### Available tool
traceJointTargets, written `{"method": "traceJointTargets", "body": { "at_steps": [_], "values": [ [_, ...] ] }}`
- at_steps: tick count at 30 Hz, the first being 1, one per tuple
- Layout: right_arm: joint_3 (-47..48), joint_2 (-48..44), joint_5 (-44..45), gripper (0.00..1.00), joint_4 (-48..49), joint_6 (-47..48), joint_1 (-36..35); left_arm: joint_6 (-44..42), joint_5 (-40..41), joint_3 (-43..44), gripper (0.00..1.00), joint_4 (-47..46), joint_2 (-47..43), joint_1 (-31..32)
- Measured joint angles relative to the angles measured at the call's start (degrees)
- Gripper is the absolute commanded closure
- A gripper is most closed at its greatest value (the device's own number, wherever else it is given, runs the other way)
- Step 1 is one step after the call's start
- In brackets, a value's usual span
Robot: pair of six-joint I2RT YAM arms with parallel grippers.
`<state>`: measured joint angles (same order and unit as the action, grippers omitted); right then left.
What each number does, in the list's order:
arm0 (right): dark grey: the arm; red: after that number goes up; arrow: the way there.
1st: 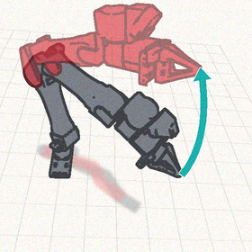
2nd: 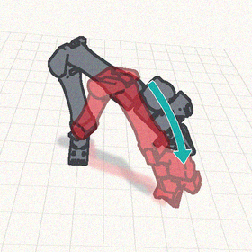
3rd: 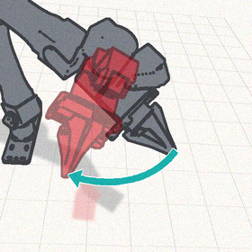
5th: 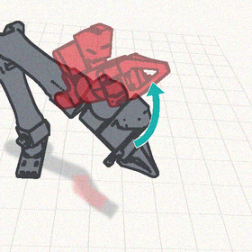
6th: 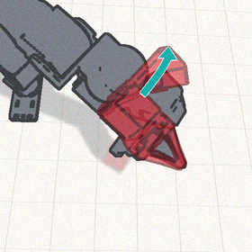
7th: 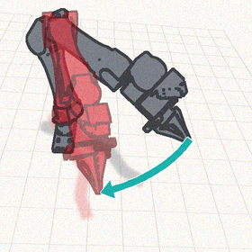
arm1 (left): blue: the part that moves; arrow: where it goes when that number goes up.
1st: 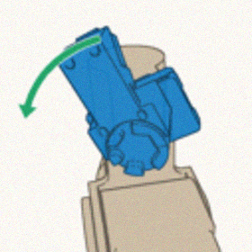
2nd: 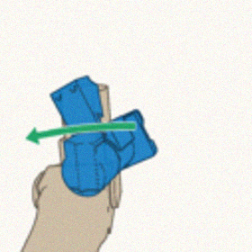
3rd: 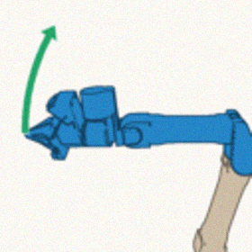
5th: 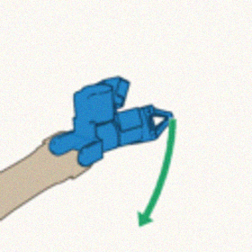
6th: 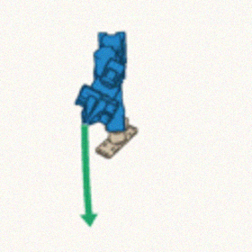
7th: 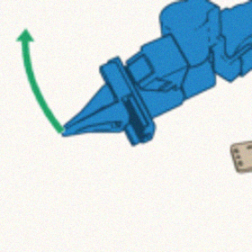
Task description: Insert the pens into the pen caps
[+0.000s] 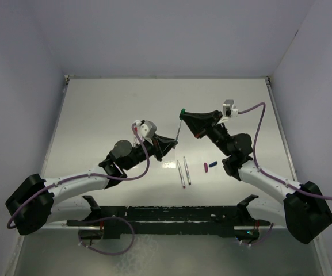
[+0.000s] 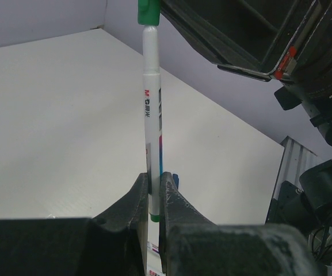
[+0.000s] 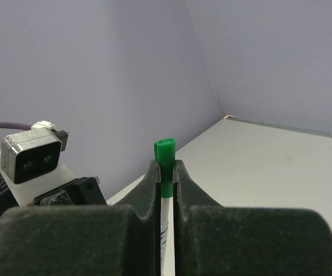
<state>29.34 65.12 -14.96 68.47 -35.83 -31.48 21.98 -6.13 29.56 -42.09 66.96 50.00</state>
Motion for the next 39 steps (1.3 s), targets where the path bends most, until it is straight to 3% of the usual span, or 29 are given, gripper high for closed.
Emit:
{"method": "traceJointTargets", "body": {
  "at_steps": [14, 30, 39],
  "values": [
    [0.04, 0.79, -1.31, 1.0, -1.31, -0.81, -0.15, -0.02, 2.16, 0.0, 1.0, -0.55, -0.11, 0.0],
    [7.28, 6.58, -2.54, 1.0, -14.97, 0.02, -0.37, -1.73, 5.33, 2.78, 1.0, 1.88, 4.39, -2.36],
    [10.71, 8.66, 2.21, 1.0, -17.84, 3.96, -3.28, -5.22, 6.95, 5.79, 1.0, 4.63, 5.27, -3.39]
  ]
}}
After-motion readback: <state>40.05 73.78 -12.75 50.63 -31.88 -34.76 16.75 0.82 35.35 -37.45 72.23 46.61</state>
